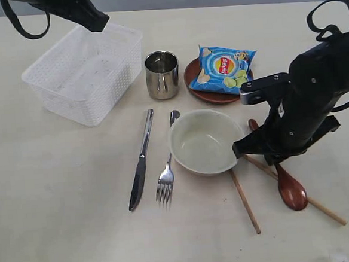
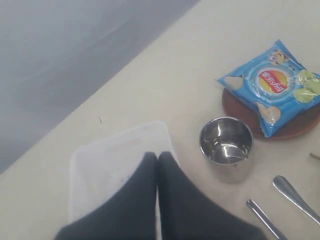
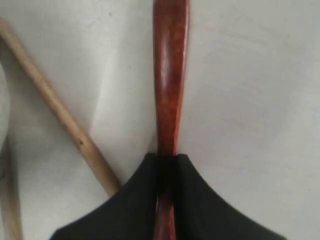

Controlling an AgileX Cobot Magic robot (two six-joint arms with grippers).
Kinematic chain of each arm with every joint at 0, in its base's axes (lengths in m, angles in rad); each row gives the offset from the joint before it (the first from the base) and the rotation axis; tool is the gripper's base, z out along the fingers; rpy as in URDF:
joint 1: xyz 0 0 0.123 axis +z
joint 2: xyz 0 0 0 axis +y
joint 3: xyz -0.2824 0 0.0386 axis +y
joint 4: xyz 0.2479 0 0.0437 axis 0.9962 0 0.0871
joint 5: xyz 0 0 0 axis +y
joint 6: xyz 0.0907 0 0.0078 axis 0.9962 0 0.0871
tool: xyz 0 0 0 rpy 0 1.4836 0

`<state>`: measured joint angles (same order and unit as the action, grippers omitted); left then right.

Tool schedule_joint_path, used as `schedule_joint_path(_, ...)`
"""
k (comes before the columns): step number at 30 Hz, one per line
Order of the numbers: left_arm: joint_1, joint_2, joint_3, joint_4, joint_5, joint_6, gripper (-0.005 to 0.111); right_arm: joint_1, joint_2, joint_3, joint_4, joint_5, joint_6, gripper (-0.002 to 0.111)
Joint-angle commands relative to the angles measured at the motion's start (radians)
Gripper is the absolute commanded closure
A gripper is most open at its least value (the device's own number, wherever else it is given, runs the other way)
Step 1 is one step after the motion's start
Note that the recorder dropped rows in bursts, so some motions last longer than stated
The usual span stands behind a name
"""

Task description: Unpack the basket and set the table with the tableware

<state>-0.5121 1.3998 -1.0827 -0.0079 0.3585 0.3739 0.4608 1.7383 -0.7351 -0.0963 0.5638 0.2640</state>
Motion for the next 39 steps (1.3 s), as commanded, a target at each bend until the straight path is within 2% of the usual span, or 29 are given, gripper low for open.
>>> schedule_joint_path(1,0.002,-0.01,0.006,-0.007,-0.009,-0.007,0.107,-0.005,-0.007,0.003,-0.017,0.024,0.005,0.109)
schedule_joint_path(8,0.002,-0.01,0.006,-0.007,-0.009,-0.007,0.107,-0.005,-0.141,-0.002,-0.127,0.077,0.091,0.109)
schedule_joint_path(13,0.002,-0.01,0.006,-0.007,-0.009,-0.007,0.107,-0.015,-0.139,-0.077,-0.197,0.141,0.142,0.109)
schedule_joint_path(19,0.002,-0.01,0.006,-0.007,0.0,-0.007,0.107,-0.087,-0.044,-0.155,-0.182,0.14,0.168,0.109)
schedule_joint_path(26,0.002,-0.01,0.006,-0.007,-0.002,-0.007,0.107,-0.09,0.056,-0.157,-0.165,0.101,0.173,0.108)
schedule_joint_path(37,0.002,-0.008,0.006,-0.007,0.0,-0.007,0.107,-0.09,0.06,-0.157,-0.117,0.096,0.157,0.108)
schedule_joint_path(39,0.002,-0.006,0.006,-0.007,0.004,-0.007,0.107,-0.09,0.06,-0.157,-0.104,0.096,0.142,0.104)
